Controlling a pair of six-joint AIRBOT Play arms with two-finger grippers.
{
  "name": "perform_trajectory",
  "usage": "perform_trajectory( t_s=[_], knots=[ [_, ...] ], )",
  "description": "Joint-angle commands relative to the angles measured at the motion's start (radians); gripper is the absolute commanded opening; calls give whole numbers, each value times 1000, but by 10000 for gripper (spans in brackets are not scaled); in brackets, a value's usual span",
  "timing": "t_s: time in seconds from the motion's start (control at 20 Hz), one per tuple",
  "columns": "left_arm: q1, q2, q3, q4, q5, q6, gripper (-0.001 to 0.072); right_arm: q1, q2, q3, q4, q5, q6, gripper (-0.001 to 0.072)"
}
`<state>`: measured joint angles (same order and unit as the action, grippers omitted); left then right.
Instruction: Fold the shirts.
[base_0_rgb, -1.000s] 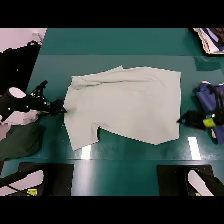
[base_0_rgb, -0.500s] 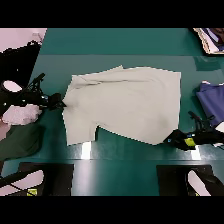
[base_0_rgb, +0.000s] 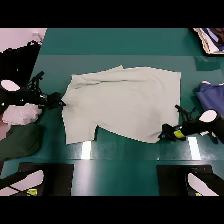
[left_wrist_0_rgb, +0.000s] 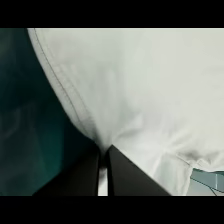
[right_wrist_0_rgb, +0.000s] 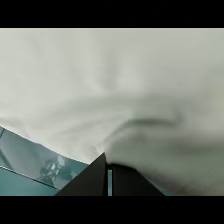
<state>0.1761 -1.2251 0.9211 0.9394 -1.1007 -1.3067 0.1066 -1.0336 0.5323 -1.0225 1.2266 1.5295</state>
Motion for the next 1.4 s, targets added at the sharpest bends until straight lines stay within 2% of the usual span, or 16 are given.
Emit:
perform_trajectory(
  t_s=[0.0,0.25,0.4,0.6,0.7,0.85,1.0,1.15,1.35],
  knots=[
    [0,83,28,3,-8,5,30,31,12,116,-2,-13,-5,17],
    [0,304,274,3,-84,-6,30,-81,177,466,-2,-25,-37,17],
    [0,406,514,2,-105,-57,31,-189,268,732,2,-23,-89,17],
    [0,454,901,-10,-108,-115,31,-315,346,1058,2,-21,-118,17],
    [0,455,1093,-15,-90,-154,30,-380,370,1176,1,-18,-139,17],
    [0,455,1292,-74,-39,-163,29,-489,372,1304,-3,30,-145,17],
    [0,455,1316,-95,-29,-164,29,-557,284,1476,2,179,-143,17],
    [0,455,1130,-32,-37,-206,30,-556,143,1593,11,317,-122,17],
    [0,345,813,-32,-201,-204,30,-431,-16,1427,-2,417,-117,17]
  ],
)
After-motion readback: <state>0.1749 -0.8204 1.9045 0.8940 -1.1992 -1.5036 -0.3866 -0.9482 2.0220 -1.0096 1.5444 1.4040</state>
